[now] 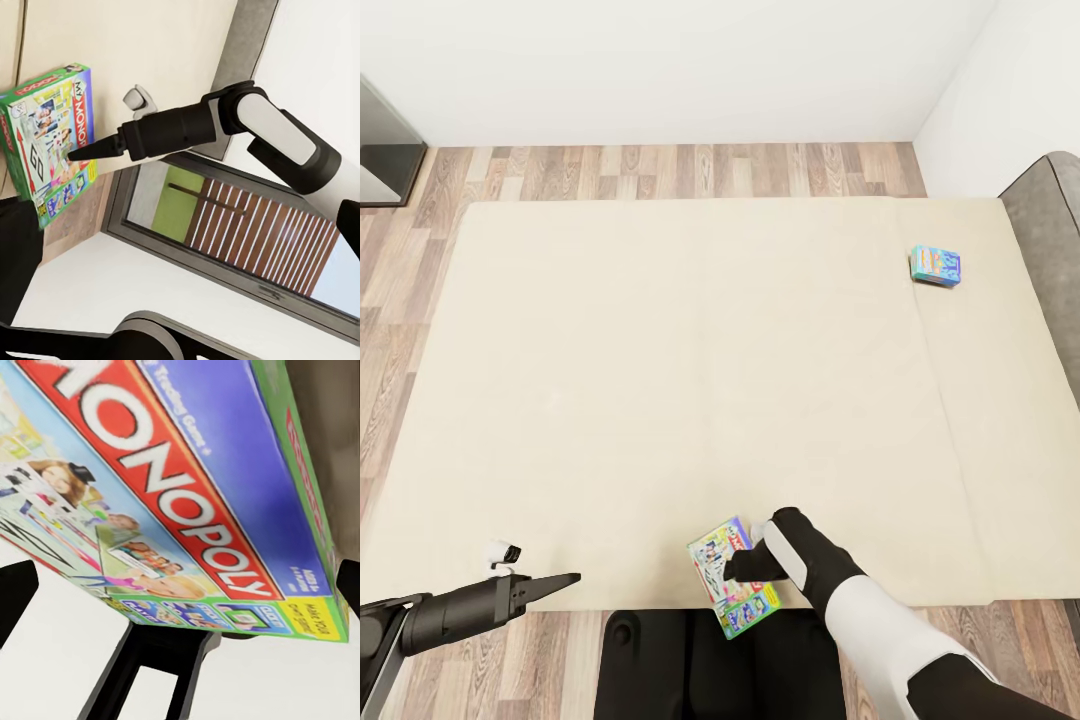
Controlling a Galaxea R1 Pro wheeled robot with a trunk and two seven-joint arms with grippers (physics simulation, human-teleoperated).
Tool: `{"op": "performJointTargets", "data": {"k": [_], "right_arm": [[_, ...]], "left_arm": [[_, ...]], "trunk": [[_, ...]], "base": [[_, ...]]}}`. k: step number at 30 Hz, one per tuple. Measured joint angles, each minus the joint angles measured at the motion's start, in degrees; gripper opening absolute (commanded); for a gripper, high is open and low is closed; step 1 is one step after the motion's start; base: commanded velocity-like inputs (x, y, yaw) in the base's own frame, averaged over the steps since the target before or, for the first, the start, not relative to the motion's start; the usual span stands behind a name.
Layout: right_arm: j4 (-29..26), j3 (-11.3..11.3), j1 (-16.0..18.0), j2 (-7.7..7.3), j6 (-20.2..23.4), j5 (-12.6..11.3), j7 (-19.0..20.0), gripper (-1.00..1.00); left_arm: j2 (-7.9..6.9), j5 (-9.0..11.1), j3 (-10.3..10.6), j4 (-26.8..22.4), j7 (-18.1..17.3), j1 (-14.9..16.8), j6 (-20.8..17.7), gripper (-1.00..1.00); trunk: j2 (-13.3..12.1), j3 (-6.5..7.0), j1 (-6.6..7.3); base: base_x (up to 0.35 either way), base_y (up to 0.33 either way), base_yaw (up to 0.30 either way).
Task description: Put all the toys in the child's room - the three board games (two on the bed and one on the table), the two jigsaw puzzles on the table, and the tennis ball on the table - inside the toy box on the table in the child's room.
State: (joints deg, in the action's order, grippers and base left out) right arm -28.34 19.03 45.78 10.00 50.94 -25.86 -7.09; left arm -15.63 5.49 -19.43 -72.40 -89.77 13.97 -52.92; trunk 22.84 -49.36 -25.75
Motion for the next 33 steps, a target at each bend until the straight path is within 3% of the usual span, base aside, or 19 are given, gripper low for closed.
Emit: {"op": "performJointTargets", "data": {"k": [21,33], "right_arm": [[0.6,0.4,0.0,0.00,-0.1,0.2,0.1,1.00],[3.8,0.3,0.0,0.00,-2.8,0.0,0.2,1.00]], "left_arm": [[0.00,0.0,0.0,0.0,0.0,0.0,0.0,1.00],[0.00,0.0,0.0,0.0,0.0,0.0,0.0,1.00]], "trunk": [[0.0,0.00,0.00],[0.0,0.00,0.00]], "base": [[0.000,0.000,0.000],[0.000,0.000,0.000]]}}
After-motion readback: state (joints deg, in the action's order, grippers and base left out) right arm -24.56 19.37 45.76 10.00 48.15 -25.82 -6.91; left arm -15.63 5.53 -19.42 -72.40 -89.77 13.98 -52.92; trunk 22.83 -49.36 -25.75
